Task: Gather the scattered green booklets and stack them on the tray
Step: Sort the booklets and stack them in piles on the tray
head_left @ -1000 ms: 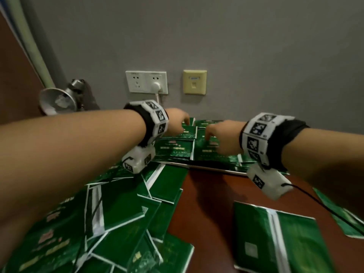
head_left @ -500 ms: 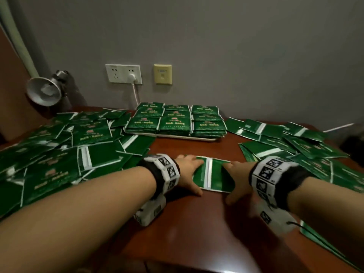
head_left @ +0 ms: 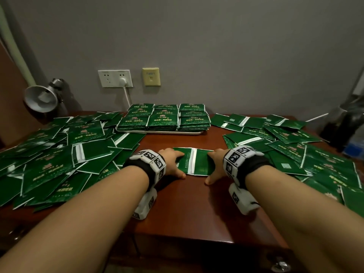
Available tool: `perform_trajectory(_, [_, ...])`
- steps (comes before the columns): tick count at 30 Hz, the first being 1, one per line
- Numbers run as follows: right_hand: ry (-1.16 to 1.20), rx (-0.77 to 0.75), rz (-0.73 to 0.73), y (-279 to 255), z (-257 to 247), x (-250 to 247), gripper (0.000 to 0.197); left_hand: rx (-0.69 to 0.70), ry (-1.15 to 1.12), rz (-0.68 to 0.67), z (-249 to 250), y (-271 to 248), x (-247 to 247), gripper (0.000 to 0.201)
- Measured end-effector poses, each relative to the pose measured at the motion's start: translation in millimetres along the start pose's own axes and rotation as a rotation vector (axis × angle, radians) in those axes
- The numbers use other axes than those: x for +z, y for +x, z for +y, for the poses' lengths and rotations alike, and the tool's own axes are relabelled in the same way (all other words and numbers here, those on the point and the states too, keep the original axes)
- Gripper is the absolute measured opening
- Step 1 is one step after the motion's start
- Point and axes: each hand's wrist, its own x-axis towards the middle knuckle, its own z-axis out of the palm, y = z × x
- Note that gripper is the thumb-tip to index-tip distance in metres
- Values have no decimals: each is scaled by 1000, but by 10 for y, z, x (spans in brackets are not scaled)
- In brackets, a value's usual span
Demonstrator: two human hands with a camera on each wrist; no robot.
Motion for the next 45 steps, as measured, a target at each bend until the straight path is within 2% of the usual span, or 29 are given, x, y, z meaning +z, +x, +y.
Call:
perform_trajectory(2, [70,3,37,-36,22,-39,111,-30,5,5,-2,4,10,96])
perform_trajectory(5, [195,27,83,-58,31,-51,99,-86,-24,-6,16,8,8,102])
perform_trajectory(8, [107,-8,53,-93,48,-1,88,-168,-35,57,99,69,7,101])
perform_trajectory(9, [95,5,88,-93,93,-2,83,-204,-11,76,147,98,1,101])
perform_trajectory(12, [134,102,218,-73,345,-96,68,-315,35,66,270,174,-28,102])
perform_trajectory(15, [2,206,151,-76,665,-200,57,-363,-32,25,324,206,-80,104])
perform_trajectory(17, [-68,248,86,-93,821,-185,45,-339,-22,6,322,234,-101,91])
perform_trajectory(20, [-225,298,75,-92,946,-155,46,-320,-13,19,262,292,-139,69])
perform_trajectory(23, [-364,301,-24,-46,922,-209,53,-270,-24,136,168,305,-194,31])
perform_trajectory(25, [-402,311,-51,-23,881,-237,48,-202,-30,228,108,274,-224,11])
perform_trajectory(27, [-399,259,-36,26,865,-234,36,-137,-20,279,72,243,-239,10])
perform_trajectory(30, [-347,238,-19,57,789,-280,23,-44,-8,286,78,195,-231,9])
perform_trajectory(33, [-297,227,115,203,732,-354,8,58,-68,212,154,124,-190,28])
perform_trajectory(36, [-191,203,206,162,579,-436,13,145,-113,135,249,47,-159,51])
perform_trajectory(38, [-58,166,282,137,469,-499,16,116,-82,119,281,31,-115,67])
perform_trajectory(41, [151,134,374,110,296,-629,20,-20,66,92,297,6,-2,95])
perform_trajectory(43, [218,115,357,90,199,-661,21,-64,103,71,307,-13,56,101])
perform_trajectory(44, [232,127,291,74,148,-682,23,-72,93,79,300,-21,65,99])
perform_trajectory(45, [205,107,190,122,138,-690,35,-76,71,88,290,-39,55,96])
